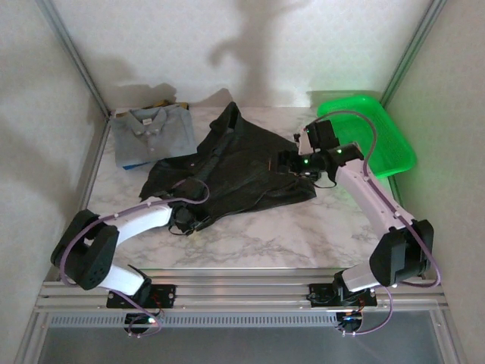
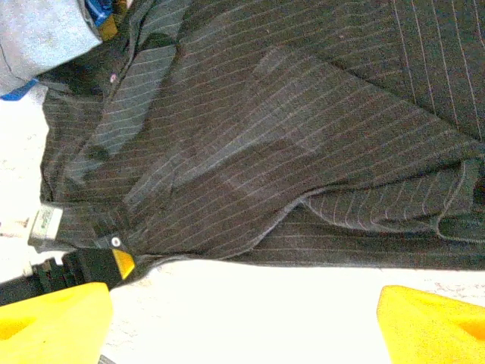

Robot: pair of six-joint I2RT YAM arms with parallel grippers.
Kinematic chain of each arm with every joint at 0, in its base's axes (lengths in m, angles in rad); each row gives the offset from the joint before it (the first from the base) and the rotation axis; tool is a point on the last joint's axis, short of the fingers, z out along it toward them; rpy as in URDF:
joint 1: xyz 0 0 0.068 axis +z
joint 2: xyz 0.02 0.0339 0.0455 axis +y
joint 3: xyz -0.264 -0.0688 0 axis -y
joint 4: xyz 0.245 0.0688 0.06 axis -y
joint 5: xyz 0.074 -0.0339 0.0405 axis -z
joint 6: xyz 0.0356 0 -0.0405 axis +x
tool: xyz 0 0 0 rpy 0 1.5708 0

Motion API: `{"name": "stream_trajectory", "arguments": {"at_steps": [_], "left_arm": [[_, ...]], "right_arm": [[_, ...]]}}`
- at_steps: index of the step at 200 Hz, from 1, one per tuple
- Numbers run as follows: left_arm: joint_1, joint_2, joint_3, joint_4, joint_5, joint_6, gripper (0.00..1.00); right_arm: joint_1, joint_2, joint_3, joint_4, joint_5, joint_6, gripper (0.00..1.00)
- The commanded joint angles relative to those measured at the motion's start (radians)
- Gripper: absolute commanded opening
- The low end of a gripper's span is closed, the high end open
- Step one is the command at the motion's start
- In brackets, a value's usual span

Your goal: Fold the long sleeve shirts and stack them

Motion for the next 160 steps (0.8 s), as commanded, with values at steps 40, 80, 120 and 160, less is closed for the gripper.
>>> {"name": "stream_trajectory", "arguments": {"at_steps": [40,80,120,160], "left_arm": [[-0.004,-0.061,0.062,-0.076,-0.037,0.050,0.17],[-0.003,-0.148,0.083,-0.174,-0.074,0.065,0.03],[0.026,-0.182,0.145,-0.295,-0.145,0.139,0.01],[0.085,-0.152,0.244,-0.413,-0.261,0.277,0.01]], "right_arm": [[0.008,-0.066,-0.077,0.019,0.045,-0.017,0.94],[0.008,-0.066,-0.091,0.016,0.048,-0.015,0.94],[0.007,-0.056,-0.094,0.025,0.041,-0.021,0.94],[0.007,-0.012,-0.064,0.016,0.044,-0.030,0.94]]}}
